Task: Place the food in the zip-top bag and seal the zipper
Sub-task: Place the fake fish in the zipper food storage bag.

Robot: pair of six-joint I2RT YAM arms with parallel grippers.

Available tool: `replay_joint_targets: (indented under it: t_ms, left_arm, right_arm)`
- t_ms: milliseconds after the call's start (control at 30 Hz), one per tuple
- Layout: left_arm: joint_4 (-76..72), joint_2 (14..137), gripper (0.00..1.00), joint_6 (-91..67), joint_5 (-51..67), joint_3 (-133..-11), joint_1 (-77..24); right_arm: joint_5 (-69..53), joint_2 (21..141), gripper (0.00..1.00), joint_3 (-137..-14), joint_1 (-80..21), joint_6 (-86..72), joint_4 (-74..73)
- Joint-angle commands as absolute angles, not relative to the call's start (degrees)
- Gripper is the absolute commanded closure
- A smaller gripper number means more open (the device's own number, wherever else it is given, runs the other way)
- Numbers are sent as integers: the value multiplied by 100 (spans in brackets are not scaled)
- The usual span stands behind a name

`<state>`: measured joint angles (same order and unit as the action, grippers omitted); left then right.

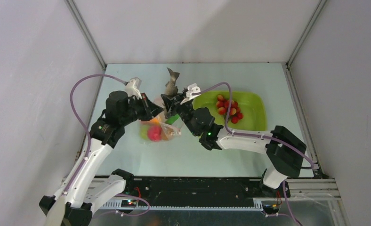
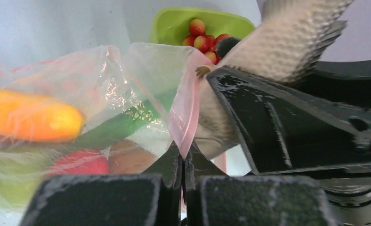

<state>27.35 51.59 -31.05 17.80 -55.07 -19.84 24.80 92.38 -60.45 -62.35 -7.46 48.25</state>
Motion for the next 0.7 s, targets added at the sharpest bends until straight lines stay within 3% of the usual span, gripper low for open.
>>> replay_joint_targets:
  t_ms: [0, 267, 567, 667]
  left_arm:
    - [2492, 4847, 100, -3321, 1862, -5562, -1947]
    - [2525, 4774, 100, -3614, 1664, -5500, -1835]
    - [2461, 4759, 100, -3795, 1715, -5428, -1611]
    - [2438, 4762, 100, -3809, 1766, -5422, -1577]
  right_arm:
    - [3380, 9529, 83, -6312, -6371, -160, 6204]
    - [3611, 9745, 69, -6361, -6583, -12, 6093]
    - [3565, 9690, 35, -6363, -6728, 171, 5775]
    - [3541, 9615, 31, -6363, -6767, 92, 5550]
